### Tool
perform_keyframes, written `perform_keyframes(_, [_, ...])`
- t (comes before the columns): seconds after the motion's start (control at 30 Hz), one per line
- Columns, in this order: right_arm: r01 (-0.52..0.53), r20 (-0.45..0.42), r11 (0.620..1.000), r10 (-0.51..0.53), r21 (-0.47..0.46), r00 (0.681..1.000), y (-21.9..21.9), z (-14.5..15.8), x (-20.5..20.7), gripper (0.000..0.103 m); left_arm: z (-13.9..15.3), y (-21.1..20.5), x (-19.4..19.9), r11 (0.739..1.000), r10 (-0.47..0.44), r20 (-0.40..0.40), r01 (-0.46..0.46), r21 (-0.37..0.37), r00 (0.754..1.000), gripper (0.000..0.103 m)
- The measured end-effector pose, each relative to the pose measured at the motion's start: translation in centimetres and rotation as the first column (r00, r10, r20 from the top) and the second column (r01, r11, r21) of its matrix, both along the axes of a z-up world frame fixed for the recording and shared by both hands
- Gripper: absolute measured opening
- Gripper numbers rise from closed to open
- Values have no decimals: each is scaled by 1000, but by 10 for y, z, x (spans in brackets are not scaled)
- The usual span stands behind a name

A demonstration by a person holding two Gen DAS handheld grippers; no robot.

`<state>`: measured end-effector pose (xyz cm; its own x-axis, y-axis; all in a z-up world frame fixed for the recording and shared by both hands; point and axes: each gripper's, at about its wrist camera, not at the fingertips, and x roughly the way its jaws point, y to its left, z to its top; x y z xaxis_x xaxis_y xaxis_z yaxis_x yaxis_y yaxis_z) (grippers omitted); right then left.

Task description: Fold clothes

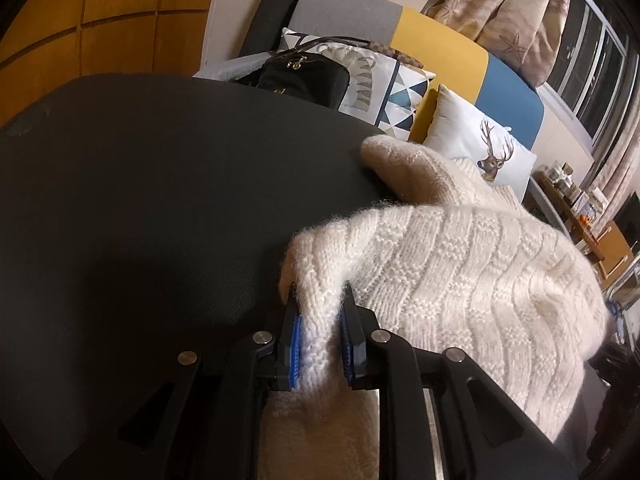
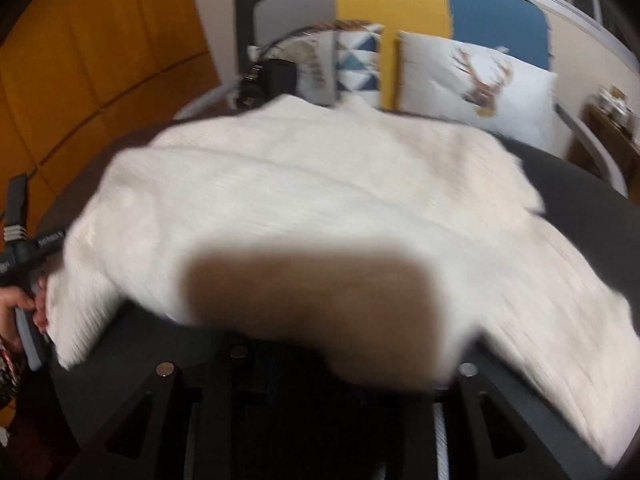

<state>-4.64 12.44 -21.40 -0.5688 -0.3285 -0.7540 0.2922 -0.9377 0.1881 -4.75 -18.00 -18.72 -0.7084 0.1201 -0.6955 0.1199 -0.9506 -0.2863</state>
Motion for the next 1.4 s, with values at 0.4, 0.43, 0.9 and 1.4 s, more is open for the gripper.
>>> perform_keyframes(0.4, [42, 79, 993, -33, -111, 996, -59, -12, -31, 18, 0, -5, 3, 999, -3, -21, 4, 48, 1000, 19])
perform_keyframes(0.43, [53, 89, 991, -43, -121, 995, -57, -11, -31, 8, 0, -6, 4, 998, -3, -22, 5, 56, 1000, 19])
perform_keyframes(0.9, [123, 40, 926, -116, -356, 992, 26, 49, 55, 5, 3, -9, 7, 996, -9, -11, 10, 91, 1000, 21])
perform_keyframes(1.4, [185, 63, 956, -175, -229, 983, 78, 35, 114, 26, 12, 16, 35, 999, -36, 44, 34, 37, 998, 23])
